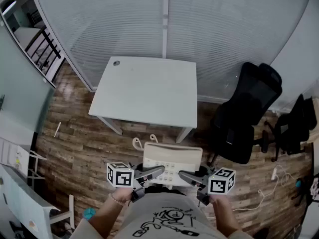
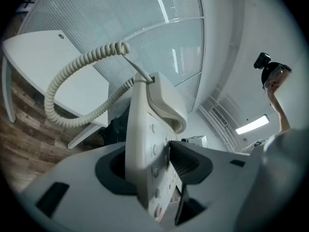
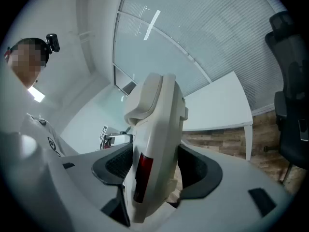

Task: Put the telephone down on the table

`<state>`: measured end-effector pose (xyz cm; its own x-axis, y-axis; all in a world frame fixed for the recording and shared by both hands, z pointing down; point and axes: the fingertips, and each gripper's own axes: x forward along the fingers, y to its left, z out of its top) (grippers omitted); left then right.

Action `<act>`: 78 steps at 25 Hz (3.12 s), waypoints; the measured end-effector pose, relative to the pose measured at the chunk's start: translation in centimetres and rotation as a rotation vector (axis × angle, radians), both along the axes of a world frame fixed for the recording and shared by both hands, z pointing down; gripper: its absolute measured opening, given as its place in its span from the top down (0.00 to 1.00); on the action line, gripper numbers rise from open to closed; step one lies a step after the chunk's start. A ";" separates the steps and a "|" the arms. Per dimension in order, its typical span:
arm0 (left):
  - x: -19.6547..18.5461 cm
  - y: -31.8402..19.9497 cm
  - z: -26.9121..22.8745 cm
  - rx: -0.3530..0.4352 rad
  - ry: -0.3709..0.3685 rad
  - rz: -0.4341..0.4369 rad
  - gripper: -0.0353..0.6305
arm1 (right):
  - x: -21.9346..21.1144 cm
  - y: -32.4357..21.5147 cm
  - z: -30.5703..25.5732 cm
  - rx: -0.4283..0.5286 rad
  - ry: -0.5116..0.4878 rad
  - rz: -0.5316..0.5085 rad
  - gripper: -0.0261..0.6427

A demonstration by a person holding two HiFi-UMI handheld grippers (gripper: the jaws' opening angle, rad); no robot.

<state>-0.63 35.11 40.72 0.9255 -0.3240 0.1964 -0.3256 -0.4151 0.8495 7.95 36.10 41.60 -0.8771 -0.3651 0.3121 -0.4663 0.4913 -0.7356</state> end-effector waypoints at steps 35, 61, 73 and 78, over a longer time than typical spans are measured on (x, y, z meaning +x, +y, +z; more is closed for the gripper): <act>1.9 0.7 -0.2 0.000 0.009 -0.045 0.64 | 1.9 0.3 -0.2 0.010 -0.008 -0.045 0.50; -0.1 -7.4 0.5 -0.018 0.028 -0.018 0.64 | -0.1 -7.5 0.4 -0.004 0.003 -0.014 0.50; -4.2 -14.8 0.4 -0.026 0.029 0.005 0.64 | -4.3 -14.8 0.3 -0.010 0.010 0.004 0.50; -5.6 -17.4 0.2 -0.023 0.041 0.022 0.64 | -5.7 -17.1 0.1 -0.015 0.011 0.023 0.50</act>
